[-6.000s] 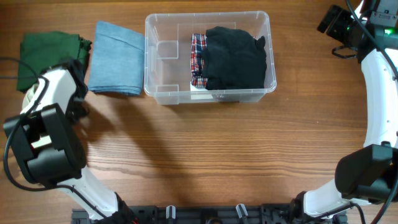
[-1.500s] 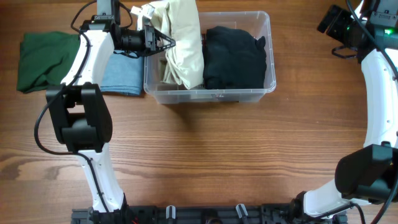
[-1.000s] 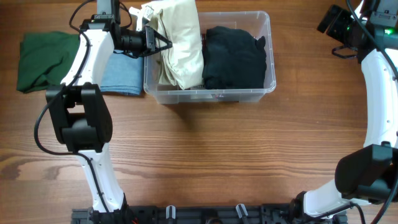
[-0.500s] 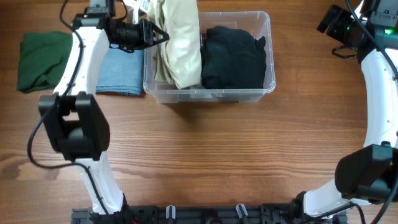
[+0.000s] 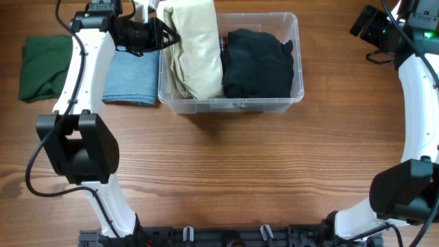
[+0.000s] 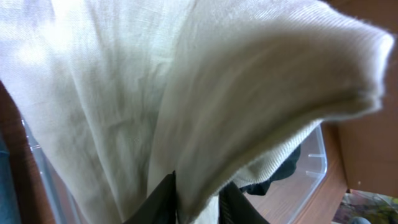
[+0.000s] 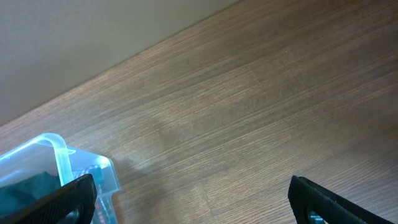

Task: Pack container
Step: 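Push the cream garment down into the bin with the left gripper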

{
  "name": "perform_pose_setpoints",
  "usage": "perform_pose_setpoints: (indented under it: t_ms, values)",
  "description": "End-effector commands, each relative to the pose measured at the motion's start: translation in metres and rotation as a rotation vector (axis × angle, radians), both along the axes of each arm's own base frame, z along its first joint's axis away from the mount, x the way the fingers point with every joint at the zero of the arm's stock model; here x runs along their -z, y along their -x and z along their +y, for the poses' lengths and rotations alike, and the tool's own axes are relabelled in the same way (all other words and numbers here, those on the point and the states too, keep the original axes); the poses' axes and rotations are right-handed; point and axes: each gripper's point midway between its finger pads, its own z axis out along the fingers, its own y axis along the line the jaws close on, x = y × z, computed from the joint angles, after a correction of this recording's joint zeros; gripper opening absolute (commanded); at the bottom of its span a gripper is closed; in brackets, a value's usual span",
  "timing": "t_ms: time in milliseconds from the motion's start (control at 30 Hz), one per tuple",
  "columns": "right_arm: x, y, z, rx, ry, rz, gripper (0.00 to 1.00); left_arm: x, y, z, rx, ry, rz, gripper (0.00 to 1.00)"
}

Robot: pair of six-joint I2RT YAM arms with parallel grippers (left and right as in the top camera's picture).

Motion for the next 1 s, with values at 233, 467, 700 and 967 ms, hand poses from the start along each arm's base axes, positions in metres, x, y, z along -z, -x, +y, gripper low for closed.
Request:
perform_pose_setpoints:
  t_ms: [233, 467, 700, 967]
  values:
    - [0.010, -0.001, 0.002, 0.005, -0.017, 0.017, 1.00, -0.076, 0.012, 0.003, -0.047, -0.162, -0.216, 0.19]
    - [0.010, -0.001, 0.002, 0.004, -0.017, 0.017, 1.00, -0.087, 0.032, -0.041, -0.010, -0.321, -0.283, 0.18]
    - [0.010, -0.001, 0.002, 0.005, -0.017, 0.017, 1.00, -0.056, 0.029, -0.054, -0.025, -0.658, -0.323, 0.11]
    - [0.010, -0.001, 0.002, 0.004, -0.017, 0.017, 0.99, -0.016, 0.014, -0.058, 0.029, -0.746, -0.301, 0.05]
